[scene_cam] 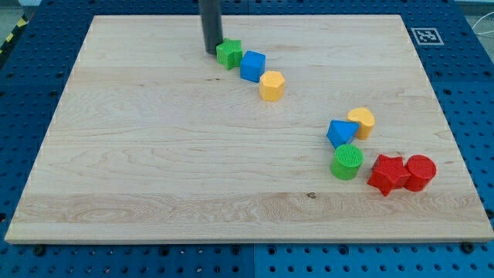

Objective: Push the green star towards the center right

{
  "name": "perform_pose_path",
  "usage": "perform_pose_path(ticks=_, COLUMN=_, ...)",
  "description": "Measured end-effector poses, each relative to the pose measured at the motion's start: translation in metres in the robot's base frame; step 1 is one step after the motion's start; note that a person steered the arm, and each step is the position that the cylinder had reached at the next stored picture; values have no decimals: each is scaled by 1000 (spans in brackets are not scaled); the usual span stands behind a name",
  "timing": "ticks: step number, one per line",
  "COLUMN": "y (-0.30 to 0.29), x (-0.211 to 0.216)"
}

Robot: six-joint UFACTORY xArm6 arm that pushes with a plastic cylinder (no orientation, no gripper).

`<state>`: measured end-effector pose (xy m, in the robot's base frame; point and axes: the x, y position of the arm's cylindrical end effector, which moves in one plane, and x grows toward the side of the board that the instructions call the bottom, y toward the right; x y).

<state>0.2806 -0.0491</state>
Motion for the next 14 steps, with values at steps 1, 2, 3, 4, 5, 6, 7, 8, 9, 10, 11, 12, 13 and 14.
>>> perform_pose_path(ticks=1, y=0, x=5)
perform_pose_path(ticks=2, y=-33, x=6)
perform_pose_path(ticks=3, y=-31, x=29)
perform_pose_path(ticks=4, y=-21, x=56)
perform_pose_path(ticks=5, y=27, x=34)
perform_pose_path(ticks=6, y=32, x=13)
perform_pose_path(ticks=7, y=34, x=-2)
perform_pose_path(ticks=8, y=35, x=-23)
perform_pose_path(ticks=9, y=67, x=-28)
perform_pose_path(ticks=10, y=111, x=-28)
perform_pose_path(ticks=11, y=161, x=-27)
perform_pose_path(ticks=12, y=169, x=-10)
perform_pose_path(ticks=13, y=168, x=8)
perform_pose_path(ticks=14, y=173, x=27)
